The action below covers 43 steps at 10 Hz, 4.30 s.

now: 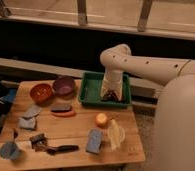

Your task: Wipe tray with sponge

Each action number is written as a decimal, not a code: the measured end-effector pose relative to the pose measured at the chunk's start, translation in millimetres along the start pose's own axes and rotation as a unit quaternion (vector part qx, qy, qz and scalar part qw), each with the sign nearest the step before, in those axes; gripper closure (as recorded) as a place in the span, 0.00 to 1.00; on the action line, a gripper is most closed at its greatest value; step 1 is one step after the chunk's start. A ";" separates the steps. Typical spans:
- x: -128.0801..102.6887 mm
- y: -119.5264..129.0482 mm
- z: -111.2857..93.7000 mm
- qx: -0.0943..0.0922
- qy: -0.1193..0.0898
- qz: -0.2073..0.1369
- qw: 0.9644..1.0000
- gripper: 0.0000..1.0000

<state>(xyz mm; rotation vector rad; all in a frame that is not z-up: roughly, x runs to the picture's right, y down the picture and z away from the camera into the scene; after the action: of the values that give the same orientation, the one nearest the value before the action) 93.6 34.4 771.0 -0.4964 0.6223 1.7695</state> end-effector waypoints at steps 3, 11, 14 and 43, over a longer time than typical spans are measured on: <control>-0.1 -0.7 0.0 0.000 0.000 0.000 1.000 0.35; -0.1 -1.4 0.0 0.000 0.000 0.001 1.000 0.35; -0.1 -1.4 0.0 0.000 0.000 0.001 1.000 0.35; 158.4 28.8 14.9 0.015 0.095 -0.049 0.994 0.35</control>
<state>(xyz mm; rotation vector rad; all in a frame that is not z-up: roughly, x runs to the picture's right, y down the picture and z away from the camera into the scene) 22.5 154.5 689.4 -0.6691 0.7438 1.6305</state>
